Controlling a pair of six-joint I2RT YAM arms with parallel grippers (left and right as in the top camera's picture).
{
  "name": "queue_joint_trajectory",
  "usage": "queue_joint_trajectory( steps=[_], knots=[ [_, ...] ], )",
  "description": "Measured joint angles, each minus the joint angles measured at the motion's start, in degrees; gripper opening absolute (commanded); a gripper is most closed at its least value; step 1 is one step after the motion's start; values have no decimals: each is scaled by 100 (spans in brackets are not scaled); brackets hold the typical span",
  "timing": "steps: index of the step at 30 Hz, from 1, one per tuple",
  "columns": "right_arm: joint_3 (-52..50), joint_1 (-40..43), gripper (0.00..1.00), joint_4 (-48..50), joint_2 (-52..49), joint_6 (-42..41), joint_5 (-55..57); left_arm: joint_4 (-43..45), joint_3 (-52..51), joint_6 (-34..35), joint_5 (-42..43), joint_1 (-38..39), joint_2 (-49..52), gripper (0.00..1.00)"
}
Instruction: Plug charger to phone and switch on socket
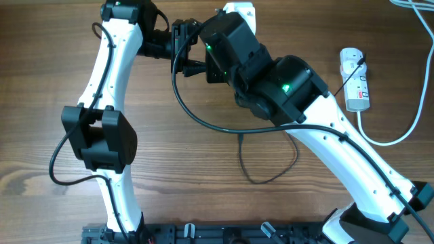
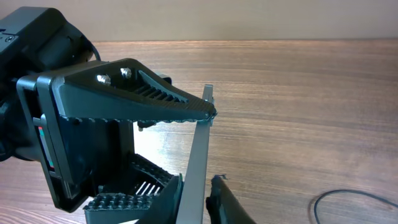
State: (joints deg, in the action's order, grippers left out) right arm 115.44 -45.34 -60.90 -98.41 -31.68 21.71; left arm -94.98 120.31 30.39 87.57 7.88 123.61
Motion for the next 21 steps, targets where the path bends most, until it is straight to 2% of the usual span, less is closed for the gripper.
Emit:
queue_joint_trajectory(
  steps=[5,8,12,14,17,21],
  knots=[
    [0,0,5,0,0,-33,0,0,0,0,2,4,0,58],
    [0,2,5,-13,0,-138,20,0,0,0,2,-2,0,61],
    [0,0,4,-28,0,-337,24,-2,0,20,-9,0,0,75],
    [0,0,4,-35,0,-533,22,-20,0,52,-37,0,0,88],
    [0,0,4,-15,-2,-1296,48,90,7,70,37,7,0,95],
    [0,0,4,-13,-2,-2765,413,295,9,57,96,11,-20,89]
  ],
)
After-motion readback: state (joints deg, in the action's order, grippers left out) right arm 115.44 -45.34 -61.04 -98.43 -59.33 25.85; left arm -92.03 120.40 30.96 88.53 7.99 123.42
